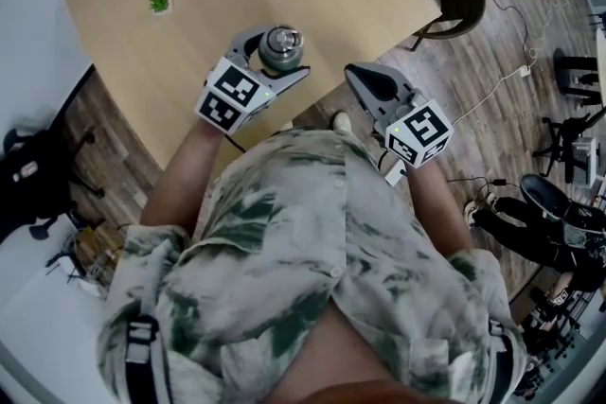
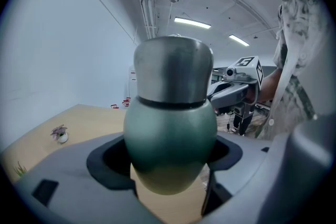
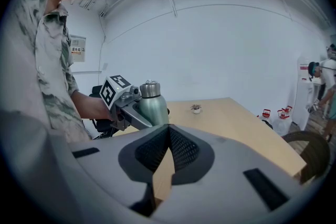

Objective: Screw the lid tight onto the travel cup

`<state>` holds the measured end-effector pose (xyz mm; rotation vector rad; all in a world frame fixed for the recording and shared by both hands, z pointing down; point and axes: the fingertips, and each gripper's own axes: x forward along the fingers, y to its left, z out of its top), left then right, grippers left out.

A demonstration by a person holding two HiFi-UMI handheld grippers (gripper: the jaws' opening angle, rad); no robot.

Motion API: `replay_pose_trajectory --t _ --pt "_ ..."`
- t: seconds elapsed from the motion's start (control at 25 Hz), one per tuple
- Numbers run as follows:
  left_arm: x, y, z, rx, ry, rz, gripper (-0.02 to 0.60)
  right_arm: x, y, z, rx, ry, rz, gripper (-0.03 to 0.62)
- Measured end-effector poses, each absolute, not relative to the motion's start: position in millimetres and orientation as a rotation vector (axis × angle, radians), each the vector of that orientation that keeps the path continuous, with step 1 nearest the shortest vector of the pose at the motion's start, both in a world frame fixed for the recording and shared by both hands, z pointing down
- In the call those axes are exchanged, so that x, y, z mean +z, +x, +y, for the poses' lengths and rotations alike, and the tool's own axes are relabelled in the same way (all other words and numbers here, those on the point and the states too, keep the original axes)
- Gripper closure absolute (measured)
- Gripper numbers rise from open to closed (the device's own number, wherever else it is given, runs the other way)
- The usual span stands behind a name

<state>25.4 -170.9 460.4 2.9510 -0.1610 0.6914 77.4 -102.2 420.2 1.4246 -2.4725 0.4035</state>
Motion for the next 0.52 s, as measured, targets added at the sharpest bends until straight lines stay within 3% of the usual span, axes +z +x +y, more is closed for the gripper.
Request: replay_pose_trajectory --t 0.52 --pt "462.6 23.0 -166.2 0.689 2.962 -0.142 0.196 424.9 73.0 -93.0 0.401 1.451 -2.460 0.572"
